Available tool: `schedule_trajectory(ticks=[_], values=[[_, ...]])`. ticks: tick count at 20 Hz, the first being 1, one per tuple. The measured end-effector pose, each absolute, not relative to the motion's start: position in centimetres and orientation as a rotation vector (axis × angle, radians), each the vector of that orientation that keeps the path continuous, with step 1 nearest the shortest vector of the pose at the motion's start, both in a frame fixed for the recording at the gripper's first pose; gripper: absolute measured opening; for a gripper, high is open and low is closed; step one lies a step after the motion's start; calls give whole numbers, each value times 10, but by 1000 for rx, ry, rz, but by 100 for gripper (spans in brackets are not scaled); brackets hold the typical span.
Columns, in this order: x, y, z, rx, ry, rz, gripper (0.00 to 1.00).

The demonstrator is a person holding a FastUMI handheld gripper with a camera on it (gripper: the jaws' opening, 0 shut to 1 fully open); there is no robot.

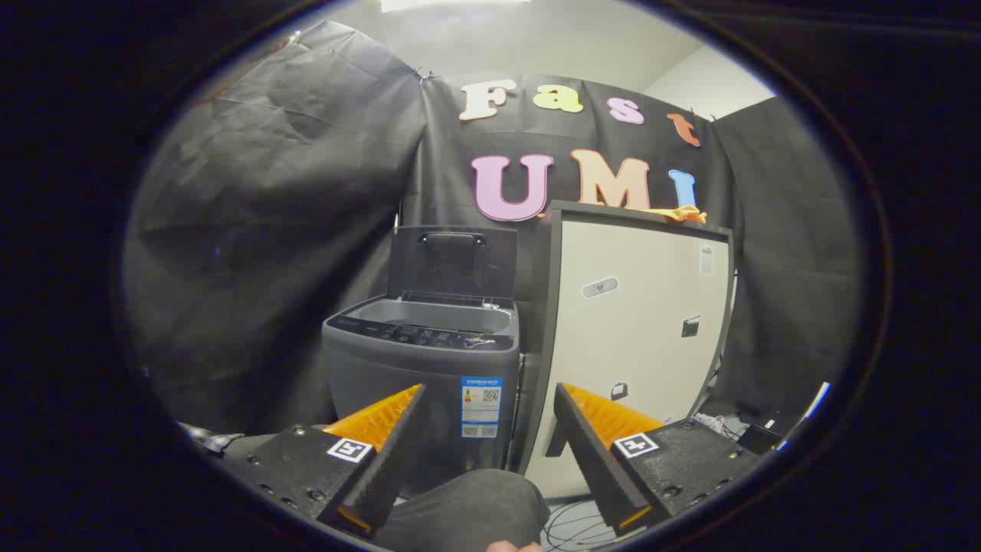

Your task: Put the clothes into the washing machine and then close the washing machine lid.

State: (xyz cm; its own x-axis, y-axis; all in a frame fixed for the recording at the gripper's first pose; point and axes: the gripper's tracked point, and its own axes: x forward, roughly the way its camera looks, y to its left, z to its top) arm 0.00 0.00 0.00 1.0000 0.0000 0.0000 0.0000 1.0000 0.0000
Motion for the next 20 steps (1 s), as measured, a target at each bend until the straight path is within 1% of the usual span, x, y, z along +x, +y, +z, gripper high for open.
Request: schedule_trajectory(ticks=[20], values=[[-1,-5,-1,12,4,-11,99]])
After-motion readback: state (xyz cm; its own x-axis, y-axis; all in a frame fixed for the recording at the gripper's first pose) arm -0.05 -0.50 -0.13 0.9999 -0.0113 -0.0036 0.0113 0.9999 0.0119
